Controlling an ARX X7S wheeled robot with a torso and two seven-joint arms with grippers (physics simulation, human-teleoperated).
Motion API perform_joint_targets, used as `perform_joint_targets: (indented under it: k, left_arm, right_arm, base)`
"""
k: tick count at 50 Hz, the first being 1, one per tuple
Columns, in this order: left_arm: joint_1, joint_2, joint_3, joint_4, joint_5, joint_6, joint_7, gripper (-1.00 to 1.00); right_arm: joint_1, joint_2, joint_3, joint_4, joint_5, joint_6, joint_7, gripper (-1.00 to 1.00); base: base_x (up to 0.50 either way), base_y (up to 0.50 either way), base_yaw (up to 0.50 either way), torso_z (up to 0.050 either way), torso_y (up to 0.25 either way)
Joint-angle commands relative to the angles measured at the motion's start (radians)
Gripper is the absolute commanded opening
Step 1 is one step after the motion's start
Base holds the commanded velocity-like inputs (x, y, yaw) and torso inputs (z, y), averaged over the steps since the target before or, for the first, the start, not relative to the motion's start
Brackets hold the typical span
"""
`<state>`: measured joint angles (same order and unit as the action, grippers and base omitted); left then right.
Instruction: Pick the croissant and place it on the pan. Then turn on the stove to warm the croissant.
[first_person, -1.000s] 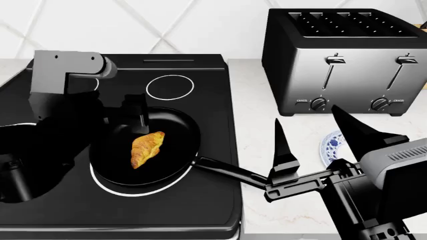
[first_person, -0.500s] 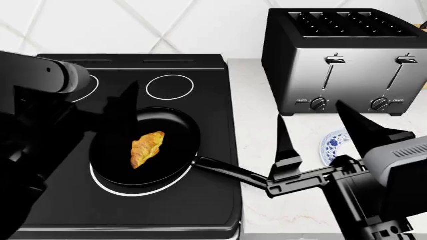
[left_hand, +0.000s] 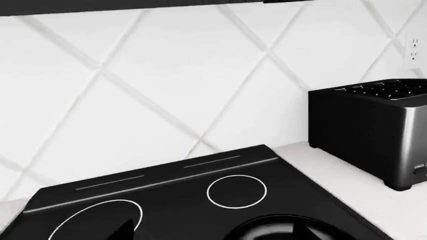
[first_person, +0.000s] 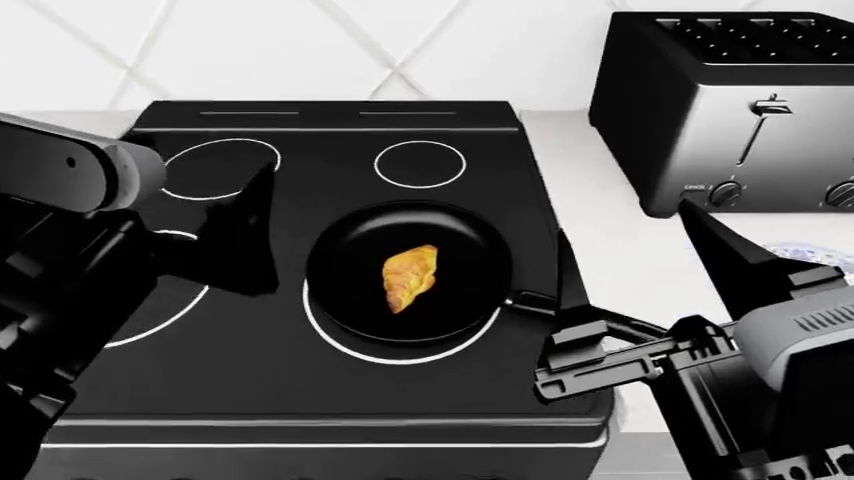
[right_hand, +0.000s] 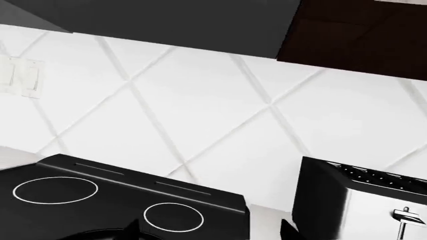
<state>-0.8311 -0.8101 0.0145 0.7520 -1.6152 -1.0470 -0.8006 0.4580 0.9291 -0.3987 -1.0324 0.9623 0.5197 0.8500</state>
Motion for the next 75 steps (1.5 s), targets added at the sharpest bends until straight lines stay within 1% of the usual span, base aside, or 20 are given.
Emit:
perform_joint_targets:
  k: [1, 12, 19, 29, 33, 40, 45, 50, 51, 53, 55, 62, 66, 75]
  left_arm:
    - [-0.002, -0.004, 0.007, 0.007, 0.000, 0.001, 0.001, 1.00]
    - [-0.019, 0.015, 0.035, 0.005, -0.003, 0.000, -0.006, 1.00]
    - [-0.010, 0.029, 0.044, 0.020, 0.004, 0.007, -0.001, 1.00]
    - [0.028, 0.027, 0.038, 0.099, 0.037, 0.012, 0.061, 1.00]
    - [0.073, 0.038, 0.018, 0.093, 0.015, 0.043, 0.080, 1.00]
    - [0.173, 0.057, -0.021, 0.164, 0.174, 0.080, 0.204, 1.00]
    - [0.212, 0.051, -0.045, 0.213, 0.226, 0.099, 0.224, 1.00]
    - [0.276, 0.044, -0.100, 0.288, 0.261, 0.148, 0.223, 1.00]
    - [0.292, 0.033, -0.094, 0.294, 0.280, 0.171, 0.225, 1.00]
    - [0.337, -0.034, -0.020, 0.295, 0.354, 0.287, 0.217, 1.00]
    - [0.383, -0.078, 0.034, 0.294, 0.412, 0.371, 0.207, 1.00]
    - [0.525, -0.114, 0.076, 0.293, 0.558, 0.516, 0.227, 1.00]
    - [0.542, -0.146, 0.102, 0.292, 0.565, 0.564, 0.207, 1.00]
    - [0.527, -0.219, 0.196, 0.292, 0.571, 0.652, 0.153, 1.00]
  right_arm:
    - [0.010, 0.018, -0.035, 0.008, 0.002, -0.026, 0.018, 1.00]
    - [0.023, 0.021, -0.051, 0.015, 0.030, -0.024, 0.035, 1.00]
    - [0.029, 0.019, -0.059, 0.021, 0.041, -0.023, 0.040, 1.00]
    - [0.044, 0.020, -0.069, 0.015, 0.049, -0.020, 0.052, 1.00]
    - [0.042, 0.021, -0.069, 0.014, 0.045, -0.033, 0.049, 1.00]
    - [0.038, 0.025, -0.074, 0.015, 0.041, -0.047, 0.047, 1.00]
    - [0.036, 0.029, -0.076, 0.017, 0.040, -0.057, 0.045, 1.00]
    - [0.044, 0.028, -0.078, 0.018, 0.044, -0.059, 0.047, 1.00]
    - [0.044, 0.027, -0.079, 0.018, 0.044, -0.060, 0.048, 1.00]
    - [0.042, 0.028, -0.081, 0.017, 0.042, -0.063, 0.050, 1.00]
    - [0.044, 0.029, -0.082, 0.014, 0.043, -0.064, 0.053, 1.00]
    - [0.058, 0.034, -0.087, 0.009, 0.042, -0.063, 0.063, 1.00]
    - [0.065, 0.036, -0.094, 0.006, 0.040, -0.061, 0.067, 1.00]
    - [0.062, 0.041, -0.109, 0.009, 0.030, -0.072, 0.065, 1.00]
  base:
    - [-0.13, 0.50, 0.00, 0.000, 0.000]
    - [-0.13, 0.50, 0.00, 0.000, 0.000]
    - [-0.43, 0.32, 0.00, 0.000, 0.000]
    - [-0.50, 0.11, 0.00, 0.000, 0.000]
    - [-0.17, 0.02, 0.00, 0.000, 0.000]
    - [0.00, 0.00, 0.00, 0.000, 0.000]
    - [0.00, 0.00, 0.00, 0.000, 0.000]
    - [0.00, 0.00, 0.00, 0.000, 0.000]
    - [0.00, 0.00, 0.00, 0.000, 0.000]
    - [0.00, 0.00, 0.00, 0.000, 0.000]
    - [0.00, 0.00, 0.00, -0.014, 0.000]
    - [0.00, 0.00, 0.00, -0.050, 0.000]
    - [0.00, 0.00, 0.00, -0.050, 0.000]
    - [0.00, 0.00, 0.00, -0.050, 0.000]
